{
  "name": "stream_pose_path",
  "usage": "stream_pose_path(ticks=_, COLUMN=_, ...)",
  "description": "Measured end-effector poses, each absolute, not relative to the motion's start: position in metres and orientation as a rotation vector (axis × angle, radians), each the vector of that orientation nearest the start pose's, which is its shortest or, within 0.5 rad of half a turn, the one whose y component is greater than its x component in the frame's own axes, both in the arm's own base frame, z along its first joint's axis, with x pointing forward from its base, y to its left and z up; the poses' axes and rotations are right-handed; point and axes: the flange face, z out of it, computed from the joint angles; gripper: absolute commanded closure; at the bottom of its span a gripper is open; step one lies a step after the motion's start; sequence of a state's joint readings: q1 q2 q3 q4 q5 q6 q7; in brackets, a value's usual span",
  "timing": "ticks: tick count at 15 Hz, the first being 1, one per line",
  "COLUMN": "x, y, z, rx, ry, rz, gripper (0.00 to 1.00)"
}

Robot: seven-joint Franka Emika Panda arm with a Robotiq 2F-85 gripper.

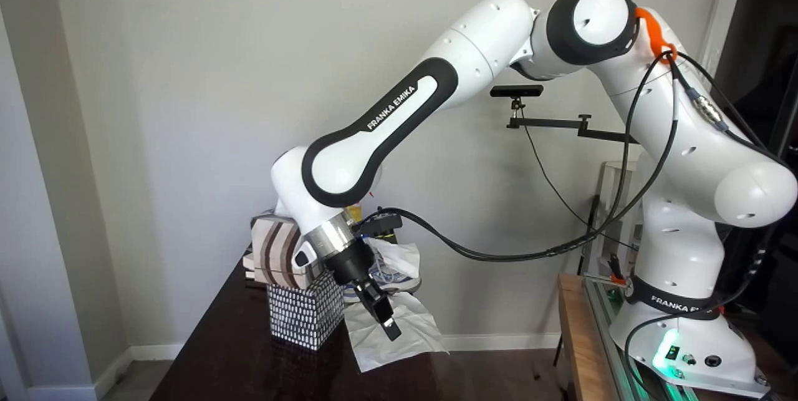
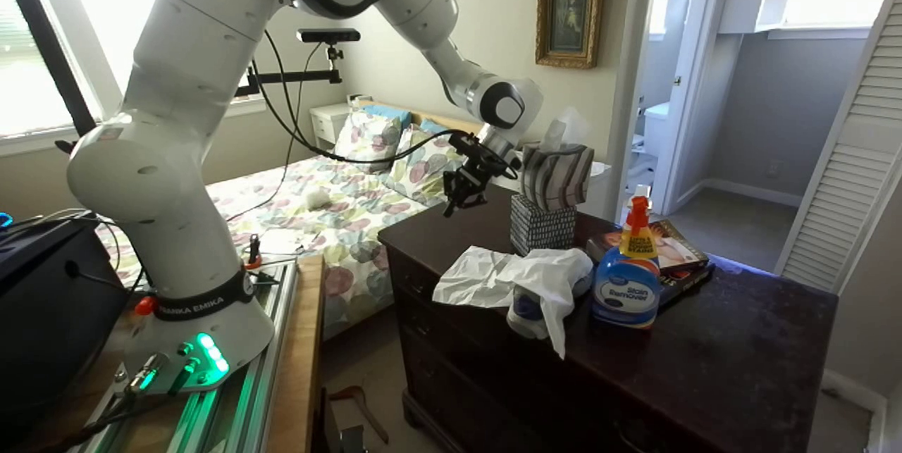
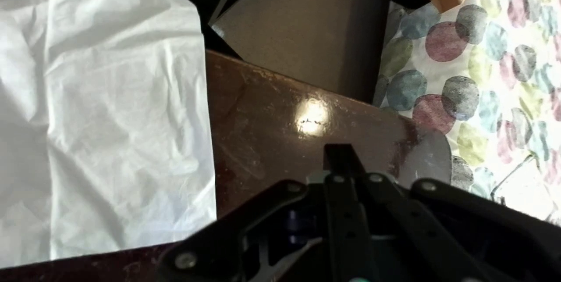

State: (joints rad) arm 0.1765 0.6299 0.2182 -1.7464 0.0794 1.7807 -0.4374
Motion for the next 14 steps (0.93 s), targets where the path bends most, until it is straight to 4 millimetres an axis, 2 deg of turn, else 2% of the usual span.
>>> stream_pose_path(ticks=6, x=0.556, y=0.25, z=0.188, rx=-2.636, ry=-1.15, rz=0.671, gripper=1.0)
stream_pose_path(ticks=14, x=0.559, y=0.263, z=0.182, rx=-2.663, ry=-1.223, rz=0.586, gripper=1.0)
